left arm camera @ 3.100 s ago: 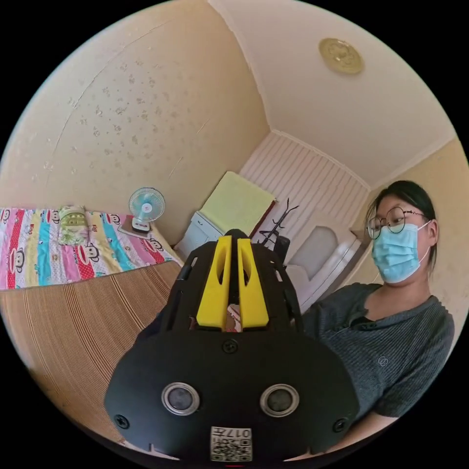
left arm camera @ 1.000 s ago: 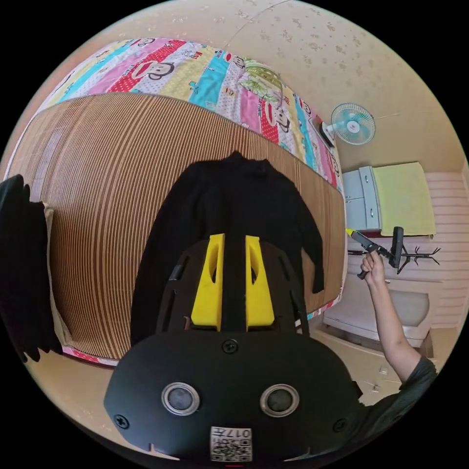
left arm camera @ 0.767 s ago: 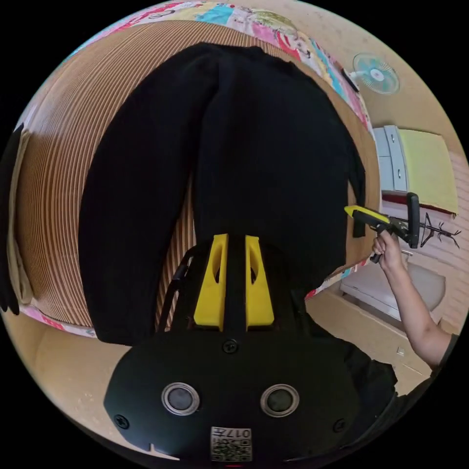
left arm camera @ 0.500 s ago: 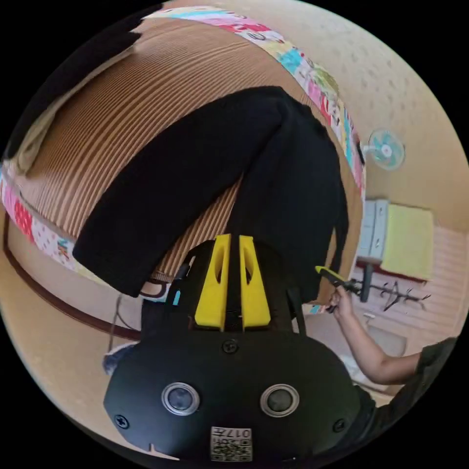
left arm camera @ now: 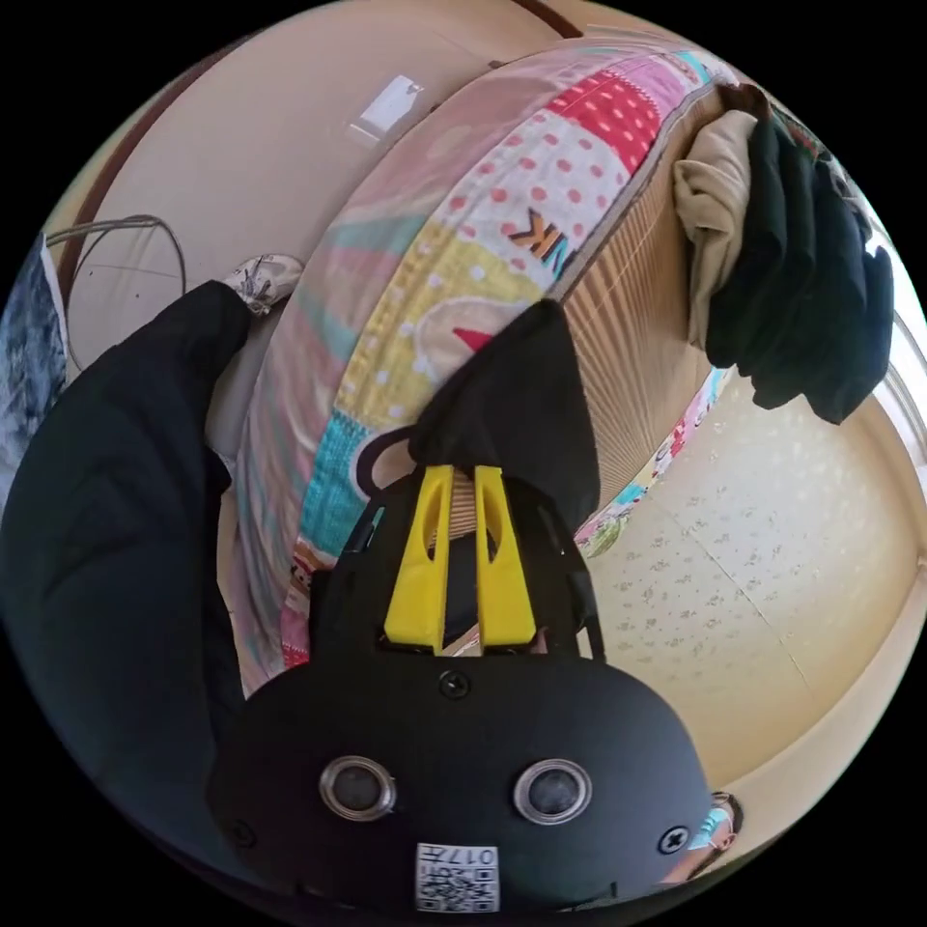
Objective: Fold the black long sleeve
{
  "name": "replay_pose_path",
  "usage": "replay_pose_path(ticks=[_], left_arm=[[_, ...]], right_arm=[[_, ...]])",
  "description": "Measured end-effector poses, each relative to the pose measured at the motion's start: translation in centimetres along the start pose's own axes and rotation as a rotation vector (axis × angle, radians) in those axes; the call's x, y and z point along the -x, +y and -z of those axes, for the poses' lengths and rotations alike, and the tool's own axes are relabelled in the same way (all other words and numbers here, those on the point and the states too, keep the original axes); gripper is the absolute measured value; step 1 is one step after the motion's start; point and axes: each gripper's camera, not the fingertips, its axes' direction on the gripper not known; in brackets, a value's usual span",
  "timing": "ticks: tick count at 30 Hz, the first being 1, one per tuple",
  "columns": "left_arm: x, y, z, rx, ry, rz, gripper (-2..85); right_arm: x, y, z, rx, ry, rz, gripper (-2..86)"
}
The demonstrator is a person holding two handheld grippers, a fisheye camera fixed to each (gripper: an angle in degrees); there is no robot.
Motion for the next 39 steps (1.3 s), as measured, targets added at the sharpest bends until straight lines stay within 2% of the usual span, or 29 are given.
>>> replay_pose_path(ticks=[2, 4, 7, 10, 12, 13, 15, 16, 18, 19, 21, 22, 24, 27, 30, 32, 34, 36, 39], left_arm=[[0.0, -1.9, -0.5, 0.051, 0.039, 0.025, 6.7], [0.4, -3.2, -0.9, 0.09, 0.0, 0.088, 5.4], [-1.3, -3.2, 0.3, 0.043, -0.077, 0.124, 1.0], [-9.1, -2.8, 3.1, -0.063, -0.141, -0.171, 0.0], [-17.1, 0.9, 4.1, -0.164, -0.165, -0.474, -0.3], [-19.1, 2.4, 3.9, -0.177, -0.158, -0.554, -0.3], [-26.2, 10.4, 0.9, -0.212, -0.137, -0.895, -0.3], [-27.5, 12.7, -0.2, -0.219, -0.128, -0.981, -0.2], [-30.7, 23.5, -6.9, -0.197, -0.044, -1.313, 0.1], [-30.9, 26.3, -8.9, -0.17, -0.013, -1.379, 0.3], [-29.6, 36.1, -18.5, 0.031, 0.077, -1.563, 1.3], [-28.8, 38.2, -21.1, 0.096, 0.08, -1.589, 1.6], [-24.0, 45.1, -30.3, 0.341, 0.036, -1.648, 3.9], [-16.4, 49.1, -36.1, 0.55, -0.055, -1.663, 5.5], [-8.5, 48.8, -36.9, 0.64, -0.185, -1.602, 7.6], [-3.9, 47.4, -36.5, 0.654, -0.314, -1.557, 7.9], [0.2, 45.3, -35.8, 0.671, -0.429, -1.483, 8.1], [4.4, 42.4, -34.5, 0.683, -0.538, -1.38, 8.7], [7.2, 40.7, -33.5, 0.667, -0.618, -1.368, 8.8]], right_arm=[[-0.9, 0.5, 0.6, -0.01, -0.017, 0.002, 0.4], [-2.1, 1.4, 1.5, -0.035, -0.053, -0.005, 0.4], [-4.0, 2.3, 2.6, -0.049, -0.122, -0.038, 0.5], [-5.4, 3.0, 3.6, -0.06, -0.167, -0.043, 0.4], [-6.1, 3.6, 4.2, -0.079, -0.195, -0.052, 0.4], [-6.7, 4.1, 4.5, -0.091, -0.219, -0.067, 0.4], [-7.4, 4.6, 5.1, -0.103, -0.253, -0.085, 0.5], [-7.8, 4.8, 5.5, -0.107, -0.271, -0.091, 0.5], [-8.4, 5.2, 6.2, -0.111, -0.295, -0.103, 0.6], [-8.7, 5.4, 6.6, -0.112, -0.316, -0.12, 0.6], [-9.3, 5.8, 7.3, -0.113, -0.353, -0.154, 0.8], [-9.8, 6.0, 7.7, -0.113, -0.384, -0.182, 1.0], [-10.9, 6.4, 8.5, -0.112, -0.449, -0.243, 1.4], [-13.7, 8.1, 10.6, -0.211, -0.632, -0.374, 3.0], [-17.5, 11.0, 12.6, -0.344, -0.731, -0.571, 5.3], [-19.4, 12.8, 14.1, -0.414, -0.68, -0.682, 6.8], [-21.0, 14.6, 17.0, -0.455, -0.467, -0.789, 8.7], [-21.5, 15.0, 18.9, -0.476, -0.34, -0.785, 9.6], [-21.7, 12.4, 19.4, -0.354, -0.216, -0.674, 10.0]])
